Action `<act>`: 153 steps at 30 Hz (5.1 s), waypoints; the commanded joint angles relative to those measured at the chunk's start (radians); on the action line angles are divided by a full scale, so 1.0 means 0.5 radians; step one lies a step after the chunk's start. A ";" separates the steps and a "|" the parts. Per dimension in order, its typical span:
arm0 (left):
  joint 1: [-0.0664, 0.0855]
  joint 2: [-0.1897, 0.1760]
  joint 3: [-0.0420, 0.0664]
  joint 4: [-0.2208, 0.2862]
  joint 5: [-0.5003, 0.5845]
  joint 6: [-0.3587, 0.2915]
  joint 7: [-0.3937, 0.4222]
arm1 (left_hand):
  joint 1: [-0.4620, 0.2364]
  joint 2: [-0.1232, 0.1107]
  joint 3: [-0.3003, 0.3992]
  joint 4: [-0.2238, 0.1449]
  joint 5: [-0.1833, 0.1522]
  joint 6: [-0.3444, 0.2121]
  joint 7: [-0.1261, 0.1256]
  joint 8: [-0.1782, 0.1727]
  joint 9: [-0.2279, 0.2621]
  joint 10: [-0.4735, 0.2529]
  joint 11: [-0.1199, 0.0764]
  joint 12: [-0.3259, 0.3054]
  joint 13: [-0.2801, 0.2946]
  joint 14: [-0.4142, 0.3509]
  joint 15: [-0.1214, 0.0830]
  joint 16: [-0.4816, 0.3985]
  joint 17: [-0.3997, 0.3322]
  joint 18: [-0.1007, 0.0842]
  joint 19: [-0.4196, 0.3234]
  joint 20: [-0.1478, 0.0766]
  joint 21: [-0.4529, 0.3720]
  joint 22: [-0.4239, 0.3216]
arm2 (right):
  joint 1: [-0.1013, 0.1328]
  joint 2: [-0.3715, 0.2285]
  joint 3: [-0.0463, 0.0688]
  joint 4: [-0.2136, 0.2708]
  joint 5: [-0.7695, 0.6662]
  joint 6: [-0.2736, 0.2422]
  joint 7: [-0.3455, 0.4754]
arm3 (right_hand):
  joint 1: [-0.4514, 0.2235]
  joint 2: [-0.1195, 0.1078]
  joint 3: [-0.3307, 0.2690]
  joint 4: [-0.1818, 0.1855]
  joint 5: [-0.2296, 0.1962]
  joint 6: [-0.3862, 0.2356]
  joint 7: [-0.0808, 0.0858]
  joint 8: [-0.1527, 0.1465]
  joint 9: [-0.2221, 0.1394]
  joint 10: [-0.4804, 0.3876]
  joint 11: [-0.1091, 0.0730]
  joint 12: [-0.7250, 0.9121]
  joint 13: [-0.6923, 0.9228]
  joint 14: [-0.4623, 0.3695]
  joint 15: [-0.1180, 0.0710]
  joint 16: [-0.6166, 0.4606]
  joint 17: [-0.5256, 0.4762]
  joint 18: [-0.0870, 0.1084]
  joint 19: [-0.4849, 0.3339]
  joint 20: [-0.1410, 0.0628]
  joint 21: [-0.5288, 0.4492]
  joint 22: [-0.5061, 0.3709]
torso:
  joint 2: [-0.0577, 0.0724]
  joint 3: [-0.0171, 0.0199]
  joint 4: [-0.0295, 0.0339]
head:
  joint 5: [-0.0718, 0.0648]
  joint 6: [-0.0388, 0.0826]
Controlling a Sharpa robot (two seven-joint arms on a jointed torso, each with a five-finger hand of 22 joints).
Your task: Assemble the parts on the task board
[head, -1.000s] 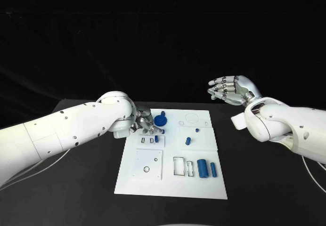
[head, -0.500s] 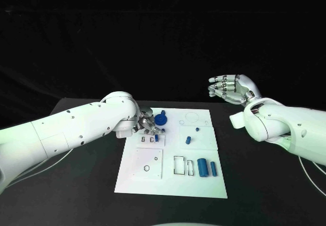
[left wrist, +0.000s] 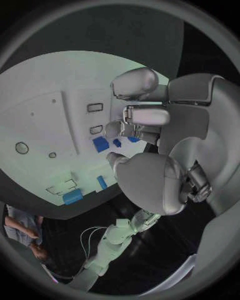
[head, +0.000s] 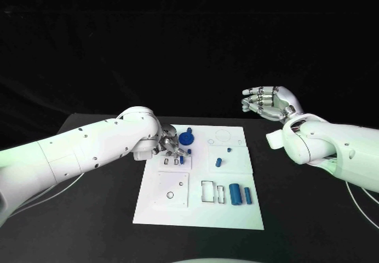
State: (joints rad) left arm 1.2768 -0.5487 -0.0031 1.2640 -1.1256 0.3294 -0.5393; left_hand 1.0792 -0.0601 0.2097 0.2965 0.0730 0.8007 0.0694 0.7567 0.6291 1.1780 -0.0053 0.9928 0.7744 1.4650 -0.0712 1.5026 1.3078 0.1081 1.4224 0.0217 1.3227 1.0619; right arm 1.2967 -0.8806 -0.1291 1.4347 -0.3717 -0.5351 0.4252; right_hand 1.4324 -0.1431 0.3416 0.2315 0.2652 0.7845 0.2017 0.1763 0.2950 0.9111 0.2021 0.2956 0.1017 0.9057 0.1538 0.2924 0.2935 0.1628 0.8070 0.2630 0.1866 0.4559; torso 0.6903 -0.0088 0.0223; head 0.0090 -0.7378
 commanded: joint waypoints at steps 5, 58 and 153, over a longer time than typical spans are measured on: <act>0.001 0.011 0.000 -0.008 -0.003 0.045 -0.003 | 0.024 0.021 0.001 -0.008 0.016 0.005 -0.005 -0.003 0.008 0.011 -0.003 0.015 0.003 0.140 -0.001 0.010 0.235 -0.040 0.016 -0.001 0.014 0.011 | -0.007 0.008 0.000 -0.003 -0.017 0.029 0.036 | -0.021 0.003 0.011 -0.009 -0.003 0.001 0.135 -0.014 -0.005 -0.008 0.004 -0.014 -0.007 -0.001 0.013 -0.016 -0.006 0.034 0.011 0.008 -0.012 -0.007 | -0.001 0.0001 0.000 | 0.002 -0.010; -0.005 0.033 -0.007 -0.023 0.134 0.080 0.004 | 0.485 -0.117 0.945 -0.185 0.024 -0.014 -0.004 -0.069 0.095 -0.011 0.008 0.027 -0.024 0.142 -0.015 0.018 0.258 -0.048 0.011 -0.011 0.063 0.094 | -0.030 0.033 -0.002 -0.024 -0.023 0.084 0.015 | -0.063 0.006 0.028 -0.038 -0.001 -0.014 0.147 -0.033 -0.021 -0.033 0.017 -0.016 -0.042 -0.017 0.025 -0.054 -0.027 0.033 0.015 0.018 -0.045 -0.051 | -0.002 0.0037 0.003 | 0.000 -0.038; -0.132 -0.168 0.000 0.215 -0.123 -0.329 0.048 | 0.179 -0.360 1.409 -0.553 0.634 0.150 -0.037 -0.039 0.282 0.232 -0.047 0.205 0.169 0.169 -0.040 0.064 0.352 -0.067 0.052 -0.017 0.128 0.214 | -0.054 0.017 -0.002 -0.014 0.016 0.105 0.044 | -0.142 0.029 0.027 -0.030 0.008 -0.011 0.150 -0.037 -0.031 -0.044 0.021 -0.003 -0.064 -0.016 0.030 -0.076 -0.042 0.033 0.022 0.023 -0.071 -0.089 | -0.001 0.0056 0.004 | 0.021 -0.037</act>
State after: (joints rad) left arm 1.2127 -0.6359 -0.0024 1.3704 -1.1846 0.1537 -0.5241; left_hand 1.1571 -0.2441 0.7177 0.2215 0.3827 0.8694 0.0520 0.7355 0.7717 1.2888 -0.0301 1.0918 0.8580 1.4651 -0.0857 1.5288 1.3074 0.0920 1.4437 0.0145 1.3835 1.1692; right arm 1.2701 -0.8722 -0.1301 1.4271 -0.3660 -0.5010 0.4336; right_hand 1.3692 -0.1282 0.3563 0.2167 0.2653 0.7844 0.2017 0.1621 0.2804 0.8932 0.2129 0.2917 0.0704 0.8968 0.1626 0.2592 0.2741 0.1625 0.8141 0.2702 0.1563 0.4122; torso 0.6897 -0.0059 0.0251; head 0.0196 -0.7558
